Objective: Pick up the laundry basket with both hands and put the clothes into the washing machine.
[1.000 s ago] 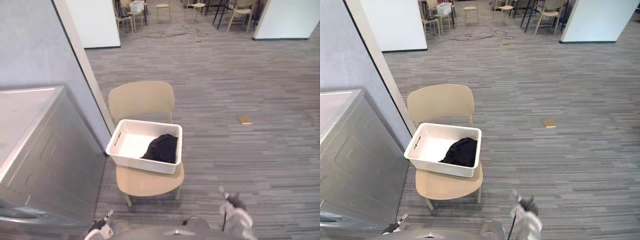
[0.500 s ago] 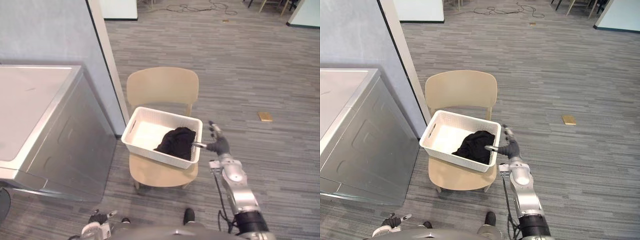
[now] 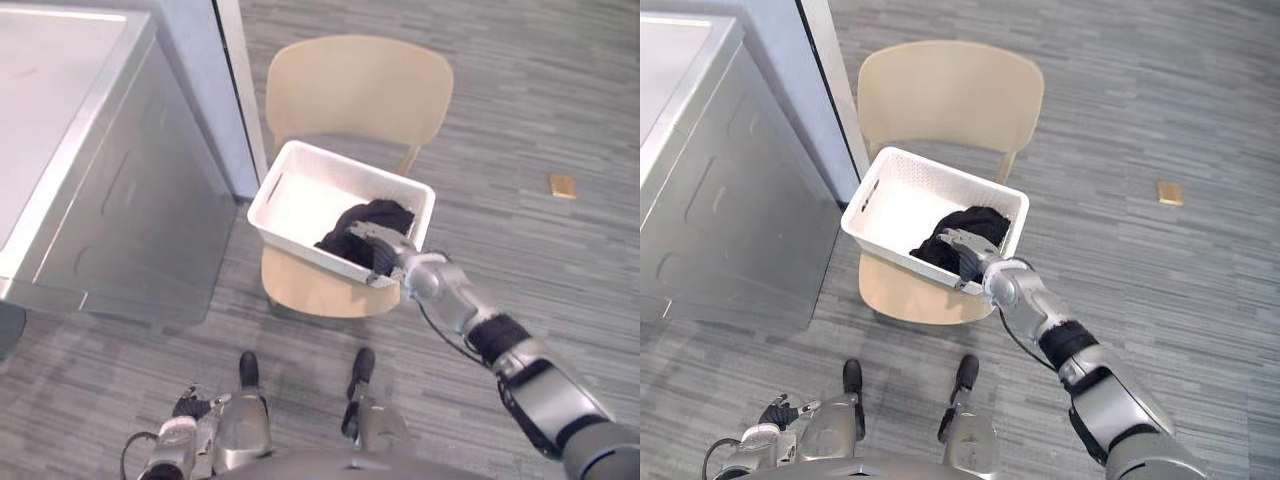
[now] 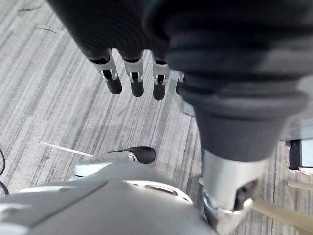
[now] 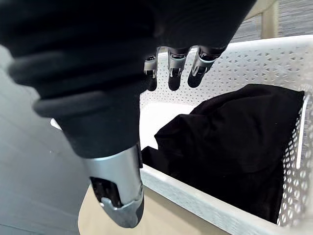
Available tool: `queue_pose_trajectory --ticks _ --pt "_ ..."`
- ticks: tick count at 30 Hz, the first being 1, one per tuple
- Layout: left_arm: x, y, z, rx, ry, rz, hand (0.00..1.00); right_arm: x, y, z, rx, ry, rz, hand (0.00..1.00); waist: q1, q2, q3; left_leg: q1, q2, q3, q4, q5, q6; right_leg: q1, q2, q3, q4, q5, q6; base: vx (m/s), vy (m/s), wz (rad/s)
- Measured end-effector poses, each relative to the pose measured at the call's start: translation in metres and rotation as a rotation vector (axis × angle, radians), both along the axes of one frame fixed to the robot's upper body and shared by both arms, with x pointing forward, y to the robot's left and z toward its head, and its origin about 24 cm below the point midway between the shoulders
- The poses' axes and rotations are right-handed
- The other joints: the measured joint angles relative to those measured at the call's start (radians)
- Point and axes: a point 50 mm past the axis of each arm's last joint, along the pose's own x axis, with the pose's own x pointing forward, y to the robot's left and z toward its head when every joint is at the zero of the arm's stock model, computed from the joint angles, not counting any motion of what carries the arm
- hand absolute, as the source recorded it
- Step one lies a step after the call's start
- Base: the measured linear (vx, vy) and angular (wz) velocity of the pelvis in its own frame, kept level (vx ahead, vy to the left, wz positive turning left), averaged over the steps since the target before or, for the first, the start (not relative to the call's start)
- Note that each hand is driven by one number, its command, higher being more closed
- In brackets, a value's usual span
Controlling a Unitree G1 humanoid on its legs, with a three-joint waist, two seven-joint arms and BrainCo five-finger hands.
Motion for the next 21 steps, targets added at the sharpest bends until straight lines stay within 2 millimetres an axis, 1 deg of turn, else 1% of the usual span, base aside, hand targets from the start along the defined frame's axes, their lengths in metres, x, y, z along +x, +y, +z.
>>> queue_pose_trajectory --ticks 2,5,7,8,10,11,14,17,20,21 --pt "0.005 -0.001 0.002 0.007 -0.014 0.010 0.00 0.008 -0.002 0.008 -0.028 -0.024 -0.020 0.00 0.004 0.000 0.020 -0.017 -0.001 -0.010 -0.001 0.006 -0.001 -0.014 0.000 -0.002 -0.002 0.006 -0.002 -0.04 0.013 0.04" --pt "0.006 0.000 0.002 0.015 -0.017 0.021 0.00 0.013 -0.003 0.015 -0.035 -0.041 -0.040 0.00 0.004 0.000 0.028 -0.029 -0.003 -0.020 -0.001 0.008 -0.003 -0.025 0.000 -0.003 -0.002 0.008 -0.003 0.00 0.000 0.00" --pt "0.007 0.000 0.002 0.017 -0.021 0.027 0.00 0.018 -0.008 0.017 -0.043 -0.051 -0.074 0.00 0.004 0.000 0.033 -0.031 -0.004 -0.023 -0.002 0.008 -0.003 -0.026 0.000 -0.004 -0.002 0.008 -0.003 0.01 0.008 0.04" --pt "0.008 0.000 0.003 0.015 -0.028 0.032 0.00 0.022 -0.015 0.020 -0.044 -0.069 -0.119 0.00 0.001 0.001 0.037 -0.039 -0.005 -0.032 -0.002 0.010 -0.001 -0.029 -0.001 -0.013 -0.002 0.007 -0.003 0.01 0.012 0.12" --pt "0.009 0.000 0.003 0.016 -0.034 0.027 0.00 0.025 -0.018 0.022 -0.049 -0.073 -0.141 0.00 -0.001 0.002 0.044 -0.044 -0.005 -0.041 -0.003 0.013 -0.002 -0.028 -0.001 -0.022 -0.002 0.007 -0.003 0.01 0.009 0.14" --pt "0.012 0.000 0.005 0.015 -0.046 0.027 0.00 0.029 -0.024 0.026 -0.041 -0.088 -0.180 0.00 0.002 0.003 0.054 -0.045 -0.006 -0.047 -0.011 0.018 -0.002 -0.029 -0.001 -0.028 -0.002 0.007 -0.004 0.01 0.009 0.11" --pt "0.014 -0.002 0.006 0.015 -0.055 0.018 0.00 0.032 -0.032 0.031 -0.024 -0.108 -0.227 0.00 0.006 0.005 0.058 -0.046 -0.010 -0.049 -0.032 0.031 -0.002 -0.037 -0.003 -0.030 -0.002 0.008 -0.004 0.01 0.007 0.04" --pt "0.015 -0.001 0.006 0.020 -0.056 0.011 0.00 0.037 -0.034 0.041 -0.018 -0.135 -0.247 0.00 0.001 0.006 0.059 -0.060 -0.011 -0.049 -0.033 0.034 -0.003 -0.053 -0.003 -0.029 -0.002 0.011 -0.008 0.00 0.000 0.00" --pt "0.017 -0.003 0.007 0.019 -0.062 0.000 0.00 0.040 -0.043 0.045 -0.008 -0.139 -0.289 0.00 0.000 0.018 0.069 -0.064 -0.012 -0.049 -0.033 0.034 -0.002 -0.057 -0.005 -0.029 -0.002 0.011 -0.008 0.00 0.000 0.00" --pt "0.018 -0.004 0.007 0.015 -0.070 -0.001 0.00 0.042 -0.046 0.047 -0.013 -0.140 -0.304 0.00 -0.003 0.023 0.080 -0.065 -0.012 -0.049 -0.033 0.034 -0.002 -0.058 -0.005 -0.028 -0.002 0.011 -0.009 0.00 0.000 0.00"
